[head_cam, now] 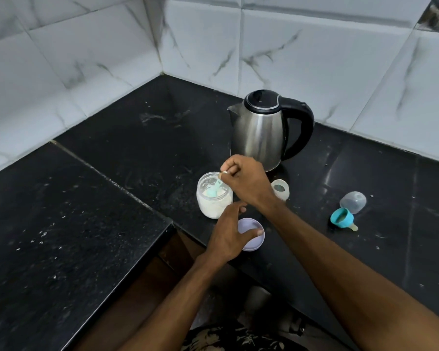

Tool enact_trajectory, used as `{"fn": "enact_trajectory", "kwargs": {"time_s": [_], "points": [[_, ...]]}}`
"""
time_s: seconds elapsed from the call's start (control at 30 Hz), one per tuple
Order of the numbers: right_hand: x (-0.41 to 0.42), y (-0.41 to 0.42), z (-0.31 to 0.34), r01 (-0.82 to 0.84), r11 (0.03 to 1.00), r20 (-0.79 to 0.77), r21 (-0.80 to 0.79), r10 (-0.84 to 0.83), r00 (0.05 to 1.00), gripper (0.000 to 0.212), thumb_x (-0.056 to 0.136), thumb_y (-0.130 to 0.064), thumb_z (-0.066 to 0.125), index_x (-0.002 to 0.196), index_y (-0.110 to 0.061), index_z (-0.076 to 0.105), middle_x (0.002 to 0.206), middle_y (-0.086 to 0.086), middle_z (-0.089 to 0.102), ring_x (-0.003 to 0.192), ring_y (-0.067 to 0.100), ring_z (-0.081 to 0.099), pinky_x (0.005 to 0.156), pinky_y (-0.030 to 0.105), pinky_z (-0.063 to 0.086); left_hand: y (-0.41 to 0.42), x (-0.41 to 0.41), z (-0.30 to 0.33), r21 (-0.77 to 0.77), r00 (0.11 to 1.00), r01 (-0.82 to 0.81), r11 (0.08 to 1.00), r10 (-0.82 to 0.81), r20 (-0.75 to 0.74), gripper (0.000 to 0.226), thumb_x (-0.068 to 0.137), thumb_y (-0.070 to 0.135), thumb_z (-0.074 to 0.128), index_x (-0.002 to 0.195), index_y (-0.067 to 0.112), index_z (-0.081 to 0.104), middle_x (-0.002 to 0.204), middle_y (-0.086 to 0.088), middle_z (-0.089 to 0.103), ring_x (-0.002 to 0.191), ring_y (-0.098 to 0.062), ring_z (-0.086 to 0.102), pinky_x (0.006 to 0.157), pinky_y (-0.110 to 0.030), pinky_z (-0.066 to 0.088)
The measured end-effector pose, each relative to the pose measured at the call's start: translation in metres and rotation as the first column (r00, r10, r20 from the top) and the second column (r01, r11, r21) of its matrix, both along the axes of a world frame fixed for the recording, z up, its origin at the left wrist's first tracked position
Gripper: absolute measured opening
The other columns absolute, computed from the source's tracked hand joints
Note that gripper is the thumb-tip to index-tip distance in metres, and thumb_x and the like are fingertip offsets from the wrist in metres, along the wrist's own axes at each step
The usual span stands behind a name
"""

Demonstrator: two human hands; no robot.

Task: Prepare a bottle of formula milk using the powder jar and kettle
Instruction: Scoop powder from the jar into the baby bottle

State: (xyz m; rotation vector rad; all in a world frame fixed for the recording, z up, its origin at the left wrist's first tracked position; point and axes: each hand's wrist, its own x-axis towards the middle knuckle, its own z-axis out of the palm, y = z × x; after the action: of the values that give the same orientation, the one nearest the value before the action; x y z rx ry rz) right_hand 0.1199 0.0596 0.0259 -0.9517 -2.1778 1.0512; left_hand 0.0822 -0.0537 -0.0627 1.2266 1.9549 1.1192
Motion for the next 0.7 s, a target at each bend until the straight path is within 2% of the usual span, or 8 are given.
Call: {"fn": "enact_trajectory", "kwargs": {"time_s": [0.07,0.13,0.27,0.33,0.5,0.63,0.7], "points": [[-0.006,-0.004,-0.004,-0.024,0.999,0.090,0.030,0.021,0.996,0.006,0.081,-0.017,0.069,0.081,-0.023,0.067,0.069,-0.008,0.066,0.068,0.008,0.063,0.068,0.033,0.056,-0.001,-0.001,-0.001,-0.026,1.000,0.001,1.000,-0.002,-0.002,0.069,0.074,0.059,0.072,0.130,0.027,0.049,0.125,0.007,0.059,0.117,-0.009,0.055,0.098,-0.039,0.049],[-0.009,-0.007,-0.006,-0.042,0.998,0.151,0.041,0.035,0.988,0.003,0.084,-0.019,0.067,0.085,-0.022,0.067,0.074,-0.009,0.067,0.072,0.011,0.063,0.068,0.031,0.055,-0.002,-0.002,0.000,-0.034,1.000,0.007,0.999,-0.007,-0.003,0.071,0.072,0.065,0.067,0.128,0.024,0.050,0.125,0.006,0.059,0.116,-0.010,0.056,0.098,-0.040,0.049],[-0.013,-0.010,-0.009,-0.054,0.995,0.240,0.084,0.033,0.970,0.002,0.089,-0.021,0.064,0.088,-0.020,0.066,0.083,-0.003,0.070,0.077,0.013,0.064,0.067,0.026,0.049,-0.004,-0.002,0.002,-0.020,0.999,0.038,0.999,-0.038,0.021,0.077,0.069,0.067,0.061,0.130,0.021,0.049,0.130,0.004,0.058,0.117,-0.010,0.054,0.098,-0.031,0.046],[-0.014,-0.011,-0.010,-0.074,0.991,0.283,0.112,0.040,0.958,0.004,0.089,-0.021,0.062,0.088,-0.020,0.066,0.084,-0.004,0.071,0.079,0.014,0.065,0.071,0.029,0.052,-0.004,-0.002,0.004,-0.025,0.998,0.052,0.998,-0.051,0.029,0.083,0.067,0.069,0.058,0.134,0.020,0.047,0.133,0.008,0.055,0.118,-0.006,0.051,0.099,-0.027,0.042],[-0.016,-0.010,-0.009,-0.158,0.975,0.378,0.154,0.090,0.921,0.009,0.094,-0.023,0.057,0.094,-0.020,0.066,0.094,0.000,0.072,0.085,0.016,0.065,0.080,0.035,0.056,-0.003,0.000,0.005,-0.048,0.999,0.044,0.998,-0.043,0.033,0.096,0.066,0.074,0.055,0.141,0.015,0.043,0.143,-0.002,0.053,0.130,-0.018,0.050,0.110,-0.041,0.042],[-0.017,-0.008,-0.005,-0.199,0.963,0.421,0.184,0.106,0.901,0.014,0.095,-0.023,0.055,0.097,-0.020,0.068,0.096,0.000,0.072,0.086,0.018,0.065,0.076,0.030,0.052,0.001,0.001,0.007,-0.107,0.998,0.054,0.993,-0.050,0.037,0.090,0.074,0.062,0.062,0.146,0.015,0.037,0.150,-0.004,0.046,0.137,-0.022,0.044,0.115,-0.040,0.036],[-0.013,-0.006,-0.004,-0.187,0.965,0.375,0.186,0.106,0.921,0.012,0.093,-0.022,0.057,0.092,-0.020,0.069,0.093,-0.002,0.072,0.086,0.017,0.066,0.074,0.029,0.052,0.003,0.001,0.007,-0.096,0.999,0.043,0.994,-0.040,0.026,0.084,0.073,0.061,0.063,0.141,0.017,0.042,0.144,-0.001,0.051,0.131,-0.018,0.049,0.112,-0.039,0.040]]}}
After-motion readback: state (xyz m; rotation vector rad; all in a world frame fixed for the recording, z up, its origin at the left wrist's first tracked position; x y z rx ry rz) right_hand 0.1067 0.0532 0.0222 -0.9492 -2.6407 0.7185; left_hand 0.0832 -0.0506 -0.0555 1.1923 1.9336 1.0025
